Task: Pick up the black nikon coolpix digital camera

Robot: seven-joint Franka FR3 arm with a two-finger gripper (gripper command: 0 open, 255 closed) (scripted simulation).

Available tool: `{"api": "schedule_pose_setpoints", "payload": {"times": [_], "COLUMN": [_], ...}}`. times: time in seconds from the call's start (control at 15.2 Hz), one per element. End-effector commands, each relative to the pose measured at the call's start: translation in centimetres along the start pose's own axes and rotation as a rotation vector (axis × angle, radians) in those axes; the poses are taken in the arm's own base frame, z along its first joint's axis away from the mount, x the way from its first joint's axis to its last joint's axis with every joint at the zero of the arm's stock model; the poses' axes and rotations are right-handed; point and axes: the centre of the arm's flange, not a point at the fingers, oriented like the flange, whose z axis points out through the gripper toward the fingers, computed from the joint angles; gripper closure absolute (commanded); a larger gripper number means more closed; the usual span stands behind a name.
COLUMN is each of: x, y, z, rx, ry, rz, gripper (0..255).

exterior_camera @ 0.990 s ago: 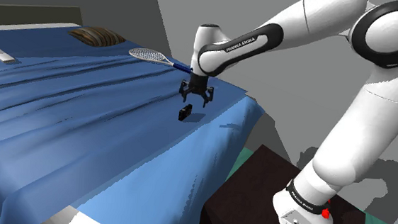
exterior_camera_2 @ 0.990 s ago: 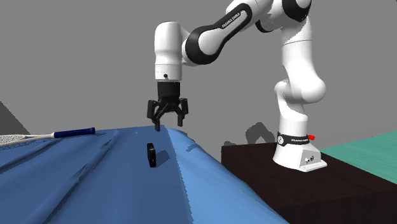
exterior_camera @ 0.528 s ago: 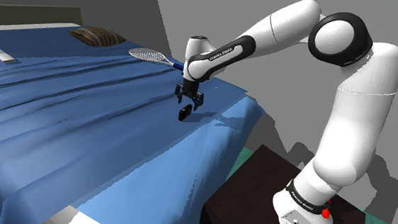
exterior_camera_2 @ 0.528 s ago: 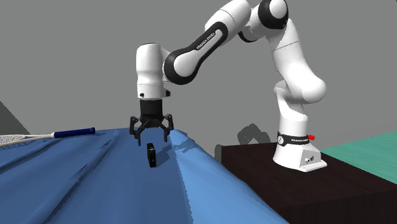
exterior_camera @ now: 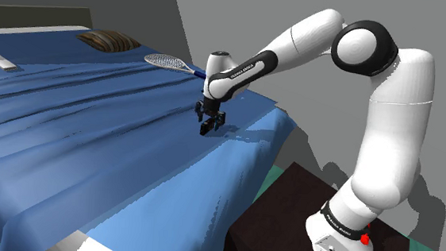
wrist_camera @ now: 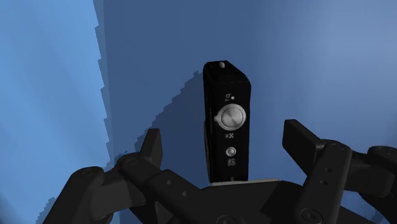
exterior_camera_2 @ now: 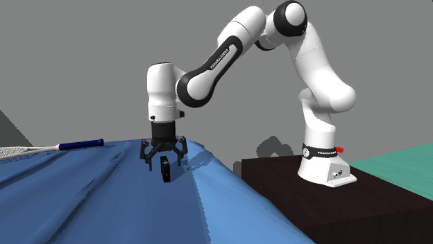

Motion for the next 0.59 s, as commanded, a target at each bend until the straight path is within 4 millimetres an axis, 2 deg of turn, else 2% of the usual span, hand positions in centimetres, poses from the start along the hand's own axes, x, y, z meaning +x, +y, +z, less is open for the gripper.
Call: {"api": "schedule_pose_setpoints", "payload": {"times": [0.0, 0.07, 0.53], "x": [0.01, -0.02, -0.03], "y": [0.0, -0.02, 0.0], "z": [0.39, 0.36, 0.36], "rx": [0.0, 0.001, 0.0], "ry": [0.0, 0.0, 0.0], "rz": [0.0, 0.0, 0.0], "gripper": [0, 255, 255]}}
